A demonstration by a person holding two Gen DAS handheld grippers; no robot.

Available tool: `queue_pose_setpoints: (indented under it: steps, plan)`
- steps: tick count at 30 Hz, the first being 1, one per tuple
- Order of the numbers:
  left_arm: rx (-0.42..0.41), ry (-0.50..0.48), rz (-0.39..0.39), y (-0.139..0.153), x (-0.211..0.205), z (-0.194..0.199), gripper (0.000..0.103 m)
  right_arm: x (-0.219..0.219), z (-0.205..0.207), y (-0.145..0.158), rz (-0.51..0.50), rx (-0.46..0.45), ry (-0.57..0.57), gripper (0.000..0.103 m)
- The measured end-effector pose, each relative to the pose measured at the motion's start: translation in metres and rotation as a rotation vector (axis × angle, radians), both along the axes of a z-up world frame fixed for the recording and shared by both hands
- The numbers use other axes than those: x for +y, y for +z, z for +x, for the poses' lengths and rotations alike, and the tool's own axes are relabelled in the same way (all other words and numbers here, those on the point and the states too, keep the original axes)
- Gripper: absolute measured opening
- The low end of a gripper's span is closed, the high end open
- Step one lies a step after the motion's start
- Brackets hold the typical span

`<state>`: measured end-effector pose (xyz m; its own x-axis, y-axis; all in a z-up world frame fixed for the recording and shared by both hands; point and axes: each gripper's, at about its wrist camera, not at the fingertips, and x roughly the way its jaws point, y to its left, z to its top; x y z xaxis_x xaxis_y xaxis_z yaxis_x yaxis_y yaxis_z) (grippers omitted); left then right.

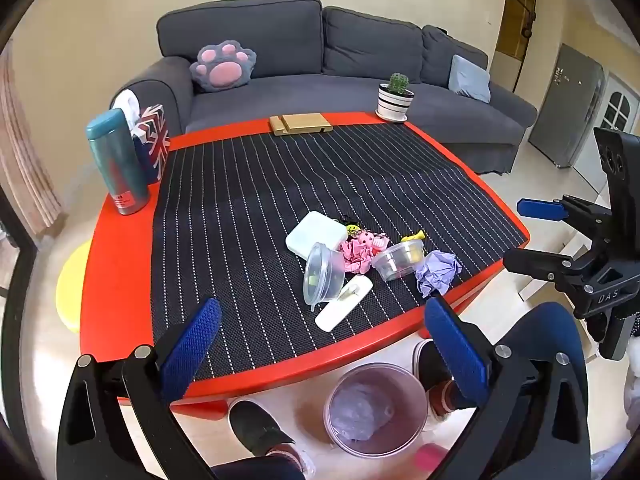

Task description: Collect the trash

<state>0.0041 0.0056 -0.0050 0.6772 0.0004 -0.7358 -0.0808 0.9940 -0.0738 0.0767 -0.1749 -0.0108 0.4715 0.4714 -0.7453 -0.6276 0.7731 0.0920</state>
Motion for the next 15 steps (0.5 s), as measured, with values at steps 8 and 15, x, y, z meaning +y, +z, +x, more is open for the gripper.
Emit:
queue_pose_setpoints:
  steps: [8,15]
  plan:
    - [0.001,0.000,-0.001,0.0002,0.0003,0.0002,0.098,0.0000,-0.0001,0.0008,0.002,0.004,0.000,0.100]
    - [0.001,0.000,0.000,0.0003,-0.0001,0.0004,0.098,-0.0005,0.0008,0.0040,-0.001,0.003,0.002,0.100]
